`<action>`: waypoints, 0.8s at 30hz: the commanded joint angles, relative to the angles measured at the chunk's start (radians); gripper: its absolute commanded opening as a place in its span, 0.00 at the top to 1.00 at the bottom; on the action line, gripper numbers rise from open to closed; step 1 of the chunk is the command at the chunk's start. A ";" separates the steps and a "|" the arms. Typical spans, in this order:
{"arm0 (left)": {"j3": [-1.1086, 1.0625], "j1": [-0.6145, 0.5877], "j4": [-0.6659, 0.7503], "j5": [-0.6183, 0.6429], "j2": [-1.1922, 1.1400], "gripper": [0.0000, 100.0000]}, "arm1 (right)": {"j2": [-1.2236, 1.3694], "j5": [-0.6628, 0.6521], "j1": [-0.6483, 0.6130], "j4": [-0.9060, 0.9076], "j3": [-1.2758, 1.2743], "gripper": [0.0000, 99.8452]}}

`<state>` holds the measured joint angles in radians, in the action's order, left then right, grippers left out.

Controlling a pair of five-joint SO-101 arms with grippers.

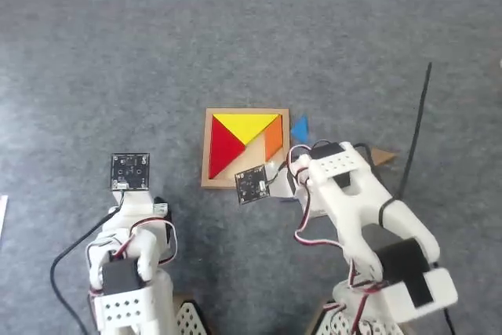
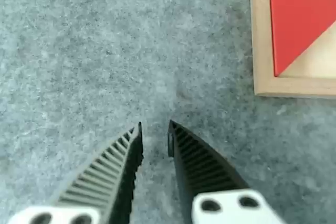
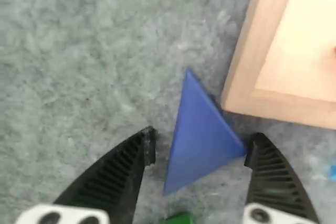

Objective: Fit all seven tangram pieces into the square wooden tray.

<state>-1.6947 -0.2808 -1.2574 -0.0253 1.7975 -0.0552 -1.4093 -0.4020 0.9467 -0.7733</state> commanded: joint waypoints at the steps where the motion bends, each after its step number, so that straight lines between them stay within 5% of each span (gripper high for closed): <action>1: 0.012 0.003 -0.003 0.000 0.018 0.92 | 0.059 -0.011 0.035 -0.021 0.080 0.72; 14: 0.012 0.003 -0.003 0.000 0.018 0.92 | 0.067 0.021 0.041 -0.016 0.097 0.73; 20: 0.012 0.003 -0.003 0.000 0.018 0.92 | 0.065 0.040 0.042 -0.044 0.097 0.94; 24: 0.012 0.003 -0.003 0.000 0.018 0.92 | 0.061 0.064 0.042 -0.044 0.101 0.94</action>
<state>-1.6947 -0.2808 -1.2574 -0.0253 1.7975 0.0092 -1.3679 -0.3836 0.9206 -0.6920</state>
